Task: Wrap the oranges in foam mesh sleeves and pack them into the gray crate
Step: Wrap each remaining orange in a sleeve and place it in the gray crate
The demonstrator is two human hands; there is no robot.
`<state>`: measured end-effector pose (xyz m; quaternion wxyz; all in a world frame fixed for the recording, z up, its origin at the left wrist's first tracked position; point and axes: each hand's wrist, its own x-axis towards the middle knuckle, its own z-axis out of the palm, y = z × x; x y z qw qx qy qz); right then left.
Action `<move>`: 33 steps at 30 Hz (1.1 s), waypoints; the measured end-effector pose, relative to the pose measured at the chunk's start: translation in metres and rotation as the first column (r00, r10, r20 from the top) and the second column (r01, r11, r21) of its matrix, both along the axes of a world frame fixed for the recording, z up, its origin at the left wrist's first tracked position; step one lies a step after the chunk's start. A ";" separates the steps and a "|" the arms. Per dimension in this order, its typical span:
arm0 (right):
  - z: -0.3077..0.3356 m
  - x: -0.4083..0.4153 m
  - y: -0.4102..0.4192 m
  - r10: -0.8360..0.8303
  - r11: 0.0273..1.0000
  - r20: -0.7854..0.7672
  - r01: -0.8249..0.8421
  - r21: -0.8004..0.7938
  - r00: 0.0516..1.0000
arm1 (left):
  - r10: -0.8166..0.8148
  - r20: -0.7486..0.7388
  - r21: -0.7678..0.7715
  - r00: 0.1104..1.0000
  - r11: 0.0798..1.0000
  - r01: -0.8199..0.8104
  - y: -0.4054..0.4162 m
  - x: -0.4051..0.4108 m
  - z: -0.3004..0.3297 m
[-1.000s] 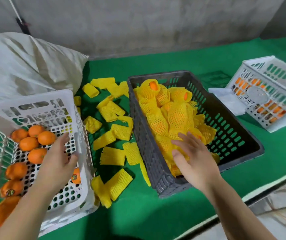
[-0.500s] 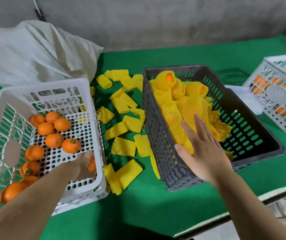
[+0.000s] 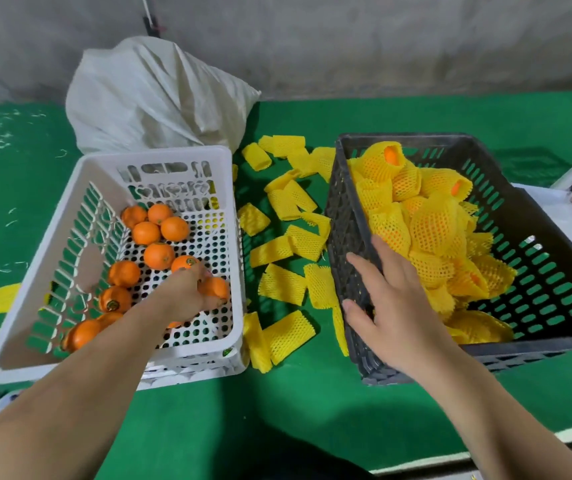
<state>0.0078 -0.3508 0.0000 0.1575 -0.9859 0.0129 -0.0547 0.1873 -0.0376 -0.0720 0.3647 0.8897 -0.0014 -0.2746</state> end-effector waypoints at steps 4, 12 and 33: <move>-0.015 0.032 0.049 0.285 0.900 -0.329 -0.370 -0.232 0.900 | 0.153 0.237 -0.098 0.959 0.986 -0.133 0.014 -0.006 0.012; -0.110 0.059 0.102 0.017 0.673 -0.870 -0.649 -0.355 0.493 | 0.434 0.254 -0.633 0.864 0.750 -0.190 -0.028 -0.066 0.027; -0.004 0.066 0.071 0.165 0.467 -0.134 0.043 0.883 0.977 | 0.361 0.033 -0.849 0.932 0.502 -0.164 -0.075 -0.085 0.034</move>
